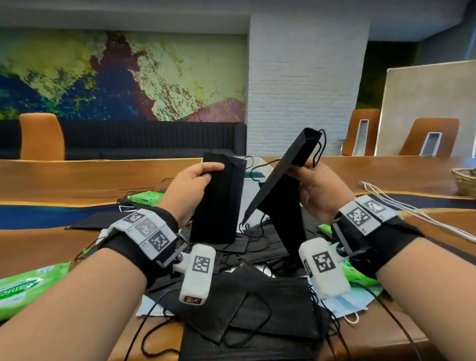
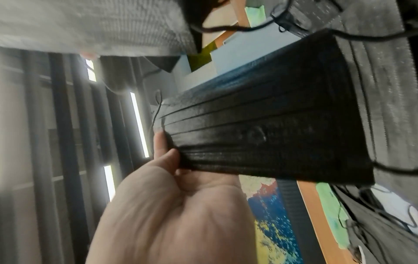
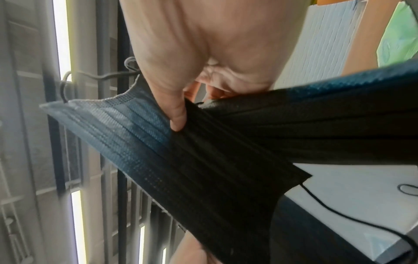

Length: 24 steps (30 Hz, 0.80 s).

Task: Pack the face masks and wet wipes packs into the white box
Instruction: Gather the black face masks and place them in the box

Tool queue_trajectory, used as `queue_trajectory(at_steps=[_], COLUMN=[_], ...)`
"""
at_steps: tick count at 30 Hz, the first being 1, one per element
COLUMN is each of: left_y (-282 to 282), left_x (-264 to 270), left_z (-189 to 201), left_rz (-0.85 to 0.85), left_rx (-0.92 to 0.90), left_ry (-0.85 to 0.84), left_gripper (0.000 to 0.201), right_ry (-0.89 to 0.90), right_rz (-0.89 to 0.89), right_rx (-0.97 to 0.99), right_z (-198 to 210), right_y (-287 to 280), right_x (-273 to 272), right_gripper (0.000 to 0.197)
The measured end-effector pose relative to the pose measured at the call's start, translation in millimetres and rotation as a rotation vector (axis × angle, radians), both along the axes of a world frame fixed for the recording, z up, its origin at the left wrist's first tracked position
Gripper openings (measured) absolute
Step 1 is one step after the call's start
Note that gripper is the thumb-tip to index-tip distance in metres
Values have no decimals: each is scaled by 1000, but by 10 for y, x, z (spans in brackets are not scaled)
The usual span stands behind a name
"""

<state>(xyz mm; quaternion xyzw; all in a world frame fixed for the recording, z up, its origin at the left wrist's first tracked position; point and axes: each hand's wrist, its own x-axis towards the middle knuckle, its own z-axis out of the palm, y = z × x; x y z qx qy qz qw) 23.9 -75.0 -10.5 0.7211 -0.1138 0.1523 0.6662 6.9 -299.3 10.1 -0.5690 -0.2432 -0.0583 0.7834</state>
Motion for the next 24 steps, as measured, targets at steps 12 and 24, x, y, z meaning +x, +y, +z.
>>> queue_trajectory(at_steps=[12, 24], left_y=[-198, 185], left_x=[-224, -28], left_z=[175, 178], left_rz=[-280, 80], left_rx=[37, -181], left_ry=[-149, -250], left_gripper=[33, 40], right_ry=[83, 119], right_rz=[-117, -269], right_rx=[-378, -395], right_z=[61, -24], right_y=[242, 5], right_x=[53, 7], right_gripper=[20, 35])
